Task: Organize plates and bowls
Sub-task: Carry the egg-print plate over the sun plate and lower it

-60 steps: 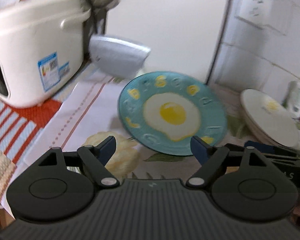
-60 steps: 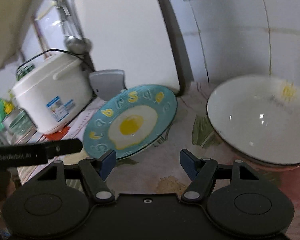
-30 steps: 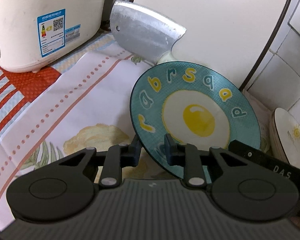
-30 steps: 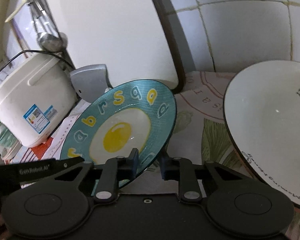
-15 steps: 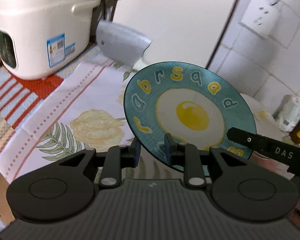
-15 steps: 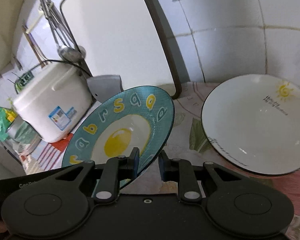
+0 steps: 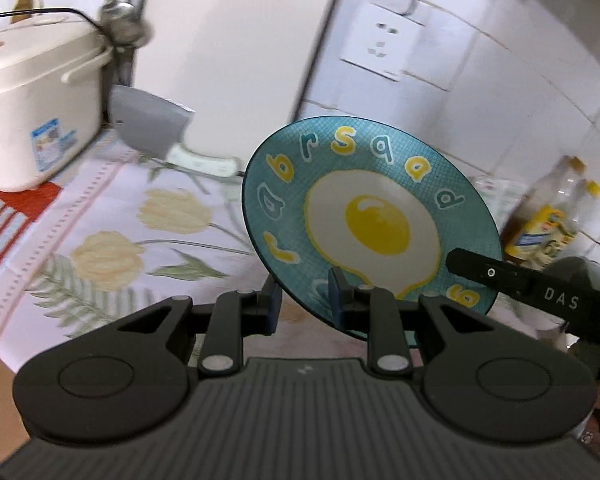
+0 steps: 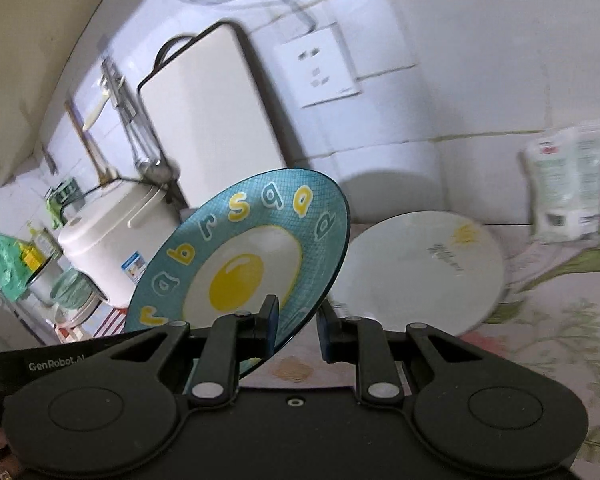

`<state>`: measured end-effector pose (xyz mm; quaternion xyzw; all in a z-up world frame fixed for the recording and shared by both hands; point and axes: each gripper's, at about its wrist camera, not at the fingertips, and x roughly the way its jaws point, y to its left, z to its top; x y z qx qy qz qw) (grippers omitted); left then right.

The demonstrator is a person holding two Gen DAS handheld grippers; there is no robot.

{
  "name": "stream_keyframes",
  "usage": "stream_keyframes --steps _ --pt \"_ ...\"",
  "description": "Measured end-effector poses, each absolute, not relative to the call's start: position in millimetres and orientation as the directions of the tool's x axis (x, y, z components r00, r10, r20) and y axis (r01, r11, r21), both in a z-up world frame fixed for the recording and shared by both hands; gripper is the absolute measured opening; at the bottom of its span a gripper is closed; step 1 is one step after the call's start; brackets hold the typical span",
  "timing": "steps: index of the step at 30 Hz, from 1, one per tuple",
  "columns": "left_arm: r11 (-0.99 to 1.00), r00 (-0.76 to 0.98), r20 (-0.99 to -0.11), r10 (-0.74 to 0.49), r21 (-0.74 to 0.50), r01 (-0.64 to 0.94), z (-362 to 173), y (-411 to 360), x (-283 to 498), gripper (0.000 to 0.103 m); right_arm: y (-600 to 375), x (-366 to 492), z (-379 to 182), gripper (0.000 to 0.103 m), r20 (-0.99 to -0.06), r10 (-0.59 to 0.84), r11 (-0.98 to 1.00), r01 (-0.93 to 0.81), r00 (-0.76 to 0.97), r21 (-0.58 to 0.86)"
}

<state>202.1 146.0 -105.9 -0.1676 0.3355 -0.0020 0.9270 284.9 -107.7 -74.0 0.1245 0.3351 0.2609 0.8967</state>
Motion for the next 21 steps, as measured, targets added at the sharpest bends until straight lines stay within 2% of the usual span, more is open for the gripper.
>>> stream_keyframes --steps 9,13,21 --pt "0.943 0.753 -0.632 -0.181 -0.329 -0.05 -100.5 94.3 229.0 0.023 -158.7 294.0 -62.5 0.025 -0.581 0.465 0.884 -0.319 0.668 0.341" --pt "0.924 0.715 -0.66 -0.231 -0.38 -0.053 -107.0 86.3 248.2 0.023 -169.9 307.9 -65.3 0.025 -0.602 0.443 0.894 -0.282 0.664 0.347" --pt "0.922 0.65 -0.721 -0.24 -0.379 -0.081 -132.7 79.0 278.5 0.023 -173.3 336.2 -91.5 0.025 -0.673 0.398 0.916 -0.239 0.623 0.321"
